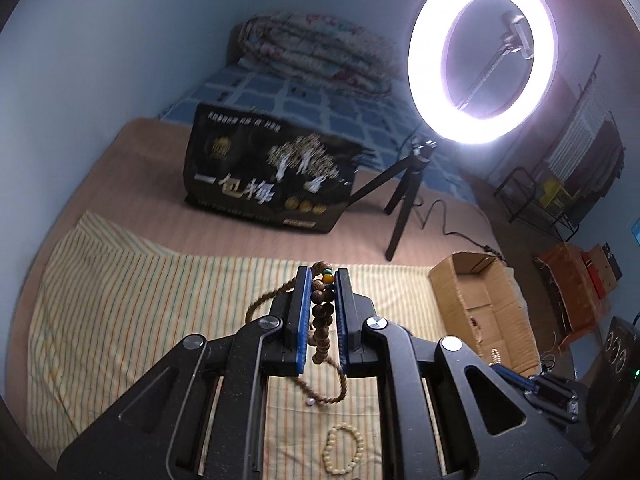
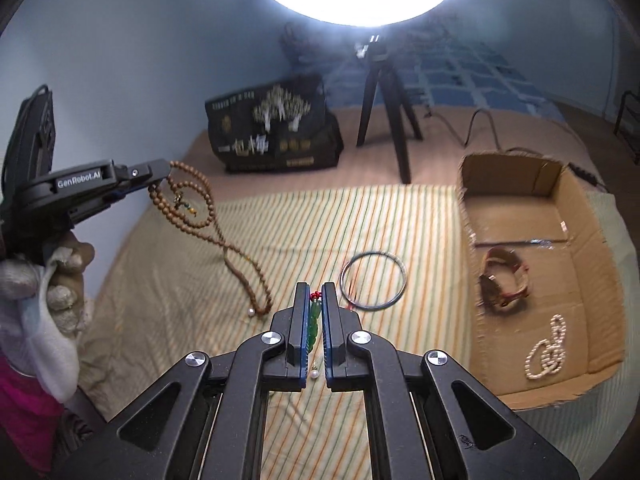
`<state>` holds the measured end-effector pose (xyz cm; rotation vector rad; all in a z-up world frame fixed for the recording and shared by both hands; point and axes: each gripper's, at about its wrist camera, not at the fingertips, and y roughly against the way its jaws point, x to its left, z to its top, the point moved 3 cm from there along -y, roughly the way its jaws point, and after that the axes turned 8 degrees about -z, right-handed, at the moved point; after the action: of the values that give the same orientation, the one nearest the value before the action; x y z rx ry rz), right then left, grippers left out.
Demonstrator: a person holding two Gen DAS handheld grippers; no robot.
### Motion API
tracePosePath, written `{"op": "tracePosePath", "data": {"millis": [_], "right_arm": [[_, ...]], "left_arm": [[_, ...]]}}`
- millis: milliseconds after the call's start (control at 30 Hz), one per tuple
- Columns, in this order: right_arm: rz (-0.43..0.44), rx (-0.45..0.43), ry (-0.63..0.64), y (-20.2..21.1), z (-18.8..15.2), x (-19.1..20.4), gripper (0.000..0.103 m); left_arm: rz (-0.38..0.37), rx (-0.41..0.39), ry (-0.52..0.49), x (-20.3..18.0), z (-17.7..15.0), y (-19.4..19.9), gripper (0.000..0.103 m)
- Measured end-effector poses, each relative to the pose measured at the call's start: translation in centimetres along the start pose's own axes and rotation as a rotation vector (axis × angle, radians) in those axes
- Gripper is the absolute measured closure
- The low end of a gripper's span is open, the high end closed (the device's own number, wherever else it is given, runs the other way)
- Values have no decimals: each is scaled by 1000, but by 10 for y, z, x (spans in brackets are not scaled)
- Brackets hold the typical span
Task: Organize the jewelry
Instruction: 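Carry the bead strand and jade pendant into the box and release both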
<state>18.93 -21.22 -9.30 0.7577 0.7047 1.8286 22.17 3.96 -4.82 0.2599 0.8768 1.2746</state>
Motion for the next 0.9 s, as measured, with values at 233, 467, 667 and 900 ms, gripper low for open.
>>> {"op": "tracePosePath", "data": {"millis": [233, 467, 667, 900], "right_arm": [[-26, -112, -25, 37, 14, -18, 99], [-64, -174, -77, 59, 19, -50, 99], [-107, -203, -133, 73, 17, -85, 99], [-151, -241, -194, 91, 16, -122, 99]], "left_arm": [[-50, -21, -65, -37, 6, 12, 93], [-121, -40, -124, -81, 14, 17, 93], [-187, -49, -149, -120, 27, 13, 93], [-243, -62, -205, -169, 46, 4, 93]]}}
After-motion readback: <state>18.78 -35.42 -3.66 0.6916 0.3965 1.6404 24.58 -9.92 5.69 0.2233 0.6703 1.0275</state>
